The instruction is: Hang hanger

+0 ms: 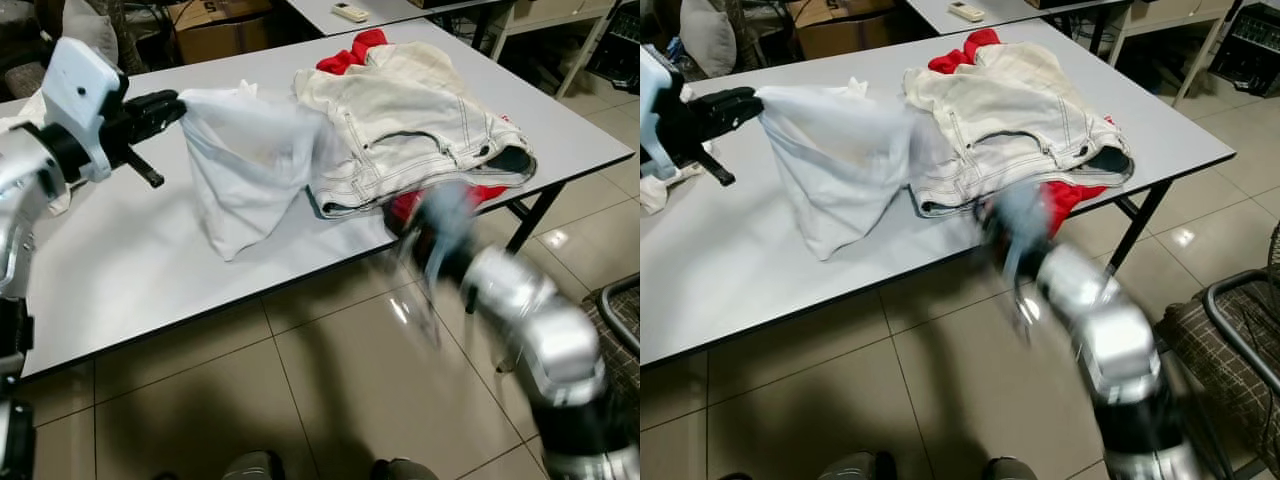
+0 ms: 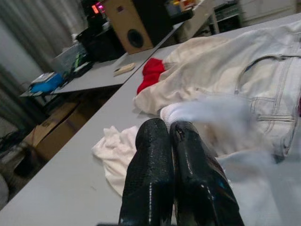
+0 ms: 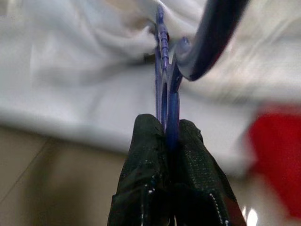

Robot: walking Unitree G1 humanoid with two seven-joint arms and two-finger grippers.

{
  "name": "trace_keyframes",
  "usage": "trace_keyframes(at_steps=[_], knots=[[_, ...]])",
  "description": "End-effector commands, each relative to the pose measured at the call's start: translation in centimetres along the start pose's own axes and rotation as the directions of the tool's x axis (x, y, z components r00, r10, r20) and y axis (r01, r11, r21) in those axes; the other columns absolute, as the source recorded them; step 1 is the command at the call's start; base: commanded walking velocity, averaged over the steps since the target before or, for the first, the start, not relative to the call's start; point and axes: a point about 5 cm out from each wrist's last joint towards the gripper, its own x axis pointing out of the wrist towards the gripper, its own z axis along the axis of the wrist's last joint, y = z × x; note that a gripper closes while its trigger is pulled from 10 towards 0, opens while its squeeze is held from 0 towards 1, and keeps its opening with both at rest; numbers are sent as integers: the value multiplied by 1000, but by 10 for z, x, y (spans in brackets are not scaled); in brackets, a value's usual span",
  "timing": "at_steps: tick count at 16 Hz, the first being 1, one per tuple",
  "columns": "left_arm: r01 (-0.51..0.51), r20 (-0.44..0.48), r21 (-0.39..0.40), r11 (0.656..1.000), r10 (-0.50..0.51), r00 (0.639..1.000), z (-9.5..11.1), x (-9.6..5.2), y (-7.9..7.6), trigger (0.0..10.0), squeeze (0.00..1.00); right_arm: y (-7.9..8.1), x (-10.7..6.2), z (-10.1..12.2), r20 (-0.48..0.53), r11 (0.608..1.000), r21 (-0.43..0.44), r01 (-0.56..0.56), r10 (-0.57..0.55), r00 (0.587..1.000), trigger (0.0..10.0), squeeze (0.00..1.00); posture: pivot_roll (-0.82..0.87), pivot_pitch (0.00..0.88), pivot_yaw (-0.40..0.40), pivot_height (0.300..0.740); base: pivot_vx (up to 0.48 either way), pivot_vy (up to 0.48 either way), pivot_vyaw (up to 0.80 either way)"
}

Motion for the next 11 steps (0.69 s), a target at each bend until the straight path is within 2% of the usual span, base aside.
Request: trace_keyframes(at_steps=[1, 2, 4, 6, 8, 9, 11], knots=[[-31, 6, 19, 999, 31, 1000, 1, -1, 3, 0, 0, 3, 1, 3, -10, 1000, -21, -21, 21, 1000, 10000, 0, -92, 99, 50, 740, 0, 0, 0], [-55, 25, 31, 998, 54, 998, 0, 3, 4, 0, 0, 11, -1, 1, -18, 997, -9, -72, 72, 997, 10000, 0, -95, 101, 51, 740, 0, 0, 0], [-12, 69, 34, 999, 10, 998, 8, 9, 0, 0, 0, 9, 0, 19, 81, 997, 9, -81, 80, 994, 10000, 0, -95, 101, 51, 740, 0, 0, 0], [43, 80, 21, 999, -45, 996, 10, 10, -6, 0, 0, 5, -1, 27, 130, 997, 40, -60, 54, 990, 10000, 0, -99, 102, 58, 740, 0, 0, 0], [214, 20, 21, 977, -214, 977, 0, 5, -26, 0, 0, -3, 0, 33, 198, 986, 167, -16, -18, 980, 10000, 0, -99, 104, 62, 740, 0, 0, 0], [336, -28, 5, 942, -335, 942, -9, -1, -42, 0, 0, -10, 8, 27, 181, 953, 302, -2, -55, 982, 10000, 0, -96, 106, 64, 740, 0, 0, 0], [454, -81, -26, 891, -454, 887, -19, -7, -61, 0, 0, -10, 24, 6, 105, 879, 476, -37, -15, 994, 10000, 0, -86, 110, 61, 740, 0, 0, 0]])
